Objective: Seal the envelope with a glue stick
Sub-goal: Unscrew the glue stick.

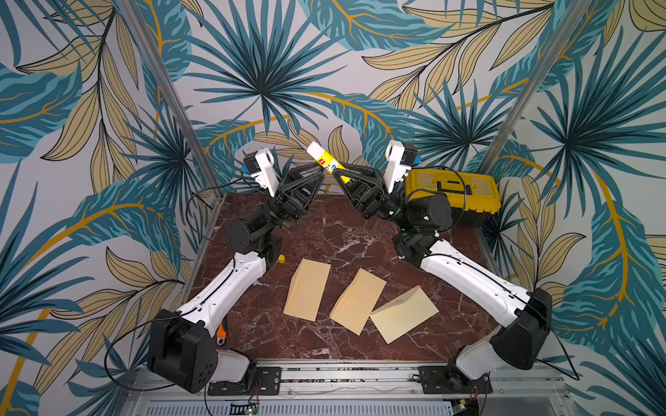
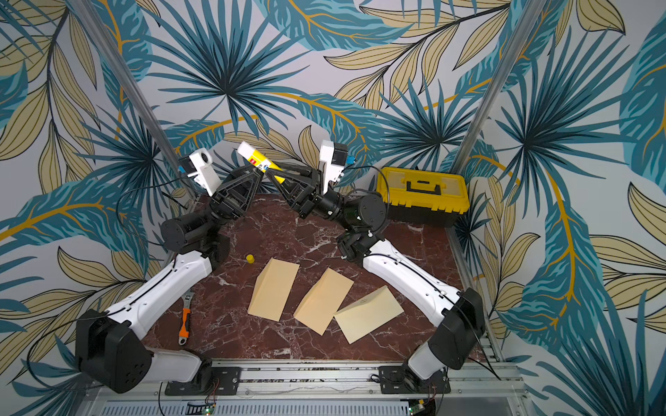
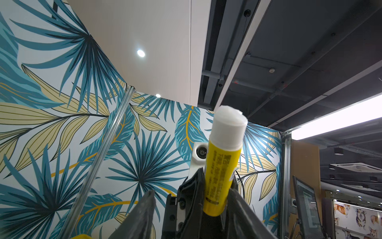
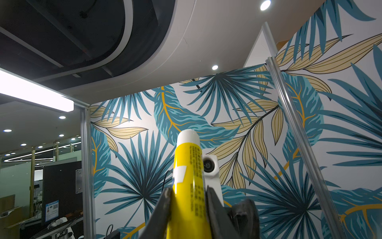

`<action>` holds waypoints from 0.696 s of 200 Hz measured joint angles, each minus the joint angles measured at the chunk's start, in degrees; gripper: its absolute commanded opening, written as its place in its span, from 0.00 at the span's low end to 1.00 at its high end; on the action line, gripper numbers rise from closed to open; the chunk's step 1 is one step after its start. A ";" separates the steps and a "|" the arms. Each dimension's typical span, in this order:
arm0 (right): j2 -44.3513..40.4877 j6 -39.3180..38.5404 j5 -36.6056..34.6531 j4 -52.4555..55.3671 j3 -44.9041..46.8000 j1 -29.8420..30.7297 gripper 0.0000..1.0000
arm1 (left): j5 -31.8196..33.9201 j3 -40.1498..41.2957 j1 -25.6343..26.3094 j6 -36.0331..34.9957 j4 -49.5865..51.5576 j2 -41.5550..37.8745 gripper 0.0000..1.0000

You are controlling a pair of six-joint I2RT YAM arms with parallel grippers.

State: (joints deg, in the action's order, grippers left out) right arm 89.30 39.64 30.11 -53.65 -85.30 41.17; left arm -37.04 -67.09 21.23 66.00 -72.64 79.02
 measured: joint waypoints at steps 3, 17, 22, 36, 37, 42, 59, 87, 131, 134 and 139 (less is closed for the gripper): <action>0.00 -0.17 0.00 0.37 0.02 0.11 0.00 | -0.02 -0.11 0.02 -0.09 0.13 -0.13 0.55; -0.02 -0.76 0.02 1.57 0.09 0.42 0.00 | -0.07 -0.70 0.11 -1.05 0.81 -0.76 0.54; -0.07 -1.03 0.00 2.03 0.20 0.50 0.00 | -0.04 -0.83 0.11 -1.29 1.09 -1.03 0.53; -0.13 -1.55 -0.02 3.10 0.46 0.68 0.00 | -0.26 -1.42 0.15 -1.81 1.68 -1.57 0.46; -0.13 -1.55 -0.02 3.17 0.50 0.70 0.00 | -0.24 -1.46 0.15 -1.88 1.70 -1.57 0.46; -0.13 -1.75 -0.02 3.43 0.61 0.79 0.00 | -0.24 -1.68 0.22 -2.16 1.77 -1.68 0.45; -0.13 -2.03 -0.02 4.00 0.92 0.96 0.00 | -0.33 -1.88 0.37 -2.56 1.99 -1.99 0.41; -0.31 -2.40 -0.04 4.00 1.18 1.25 0.00 | -0.48 -1.88 0.55 -2.71 2.38 -1.90 0.36; -0.31 -2.38 0.35 3.65 1.16 1.27 0.00 | -0.22 -1.90 0.90 -2.32 2.38 -1.75 0.17; -0.31 -2.38 0.42 3.58 1.16 1.25 0.00 | -0.22 -1.90 0.90 -2.05 2.38 -1.75 0.17; -0.31 -2.38 0.42 3.58 1.16 1.25 0.00 | -0.20 -1.90 0.92 -2.10 2.36 -1.75 0.15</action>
State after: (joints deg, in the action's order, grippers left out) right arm 88.99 37.26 30.52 -50.06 -84.14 42.41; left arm -37.23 -68.99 22.15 63.90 -70.28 77.28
